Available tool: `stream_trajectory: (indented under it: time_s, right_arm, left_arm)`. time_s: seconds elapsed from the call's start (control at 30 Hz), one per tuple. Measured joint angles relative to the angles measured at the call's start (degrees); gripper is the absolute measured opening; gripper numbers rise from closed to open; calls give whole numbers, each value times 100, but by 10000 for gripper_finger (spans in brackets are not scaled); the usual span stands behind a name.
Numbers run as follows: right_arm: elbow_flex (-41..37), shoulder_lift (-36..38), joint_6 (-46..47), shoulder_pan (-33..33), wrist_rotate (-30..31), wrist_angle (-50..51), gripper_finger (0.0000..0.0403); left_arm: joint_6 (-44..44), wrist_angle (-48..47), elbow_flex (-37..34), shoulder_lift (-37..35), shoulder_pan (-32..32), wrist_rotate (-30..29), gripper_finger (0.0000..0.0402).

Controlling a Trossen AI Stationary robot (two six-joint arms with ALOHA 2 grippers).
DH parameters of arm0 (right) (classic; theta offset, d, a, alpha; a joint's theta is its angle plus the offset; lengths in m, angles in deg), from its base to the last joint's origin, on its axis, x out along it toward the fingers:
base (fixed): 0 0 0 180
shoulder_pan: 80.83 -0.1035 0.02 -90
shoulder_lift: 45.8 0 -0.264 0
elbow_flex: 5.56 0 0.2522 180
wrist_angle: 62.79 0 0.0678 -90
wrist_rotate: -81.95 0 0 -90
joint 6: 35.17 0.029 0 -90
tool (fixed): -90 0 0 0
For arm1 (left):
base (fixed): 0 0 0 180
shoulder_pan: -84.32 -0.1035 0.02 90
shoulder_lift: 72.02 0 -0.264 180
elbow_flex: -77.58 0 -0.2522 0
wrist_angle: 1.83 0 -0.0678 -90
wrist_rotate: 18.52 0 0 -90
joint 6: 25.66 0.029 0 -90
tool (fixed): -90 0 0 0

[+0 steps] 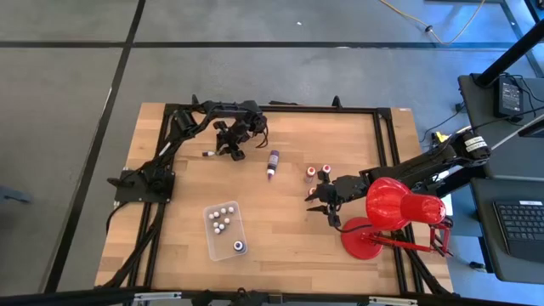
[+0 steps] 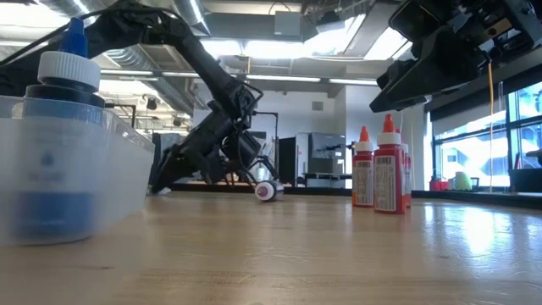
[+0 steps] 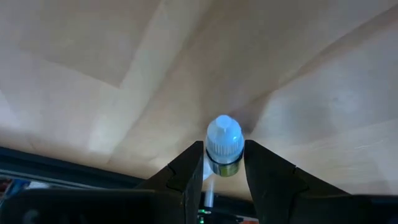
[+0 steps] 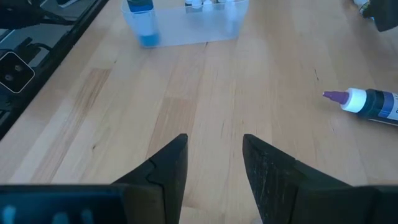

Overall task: Pick & Place food coloring
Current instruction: Put the small green food coloring bottle into the bin

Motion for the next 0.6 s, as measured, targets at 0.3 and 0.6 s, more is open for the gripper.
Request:
stream_trajectory:
  time_s: [0.3,0.6]
  right_arm:
    - [0,0,-2,0,0,2,157]
    - [0,0,-2,0,0,2,157]
  left_arm:
    - [-8,63,-273,-2,28,-33,110]
    - [-8,151,-276,-3,33,-42,109]
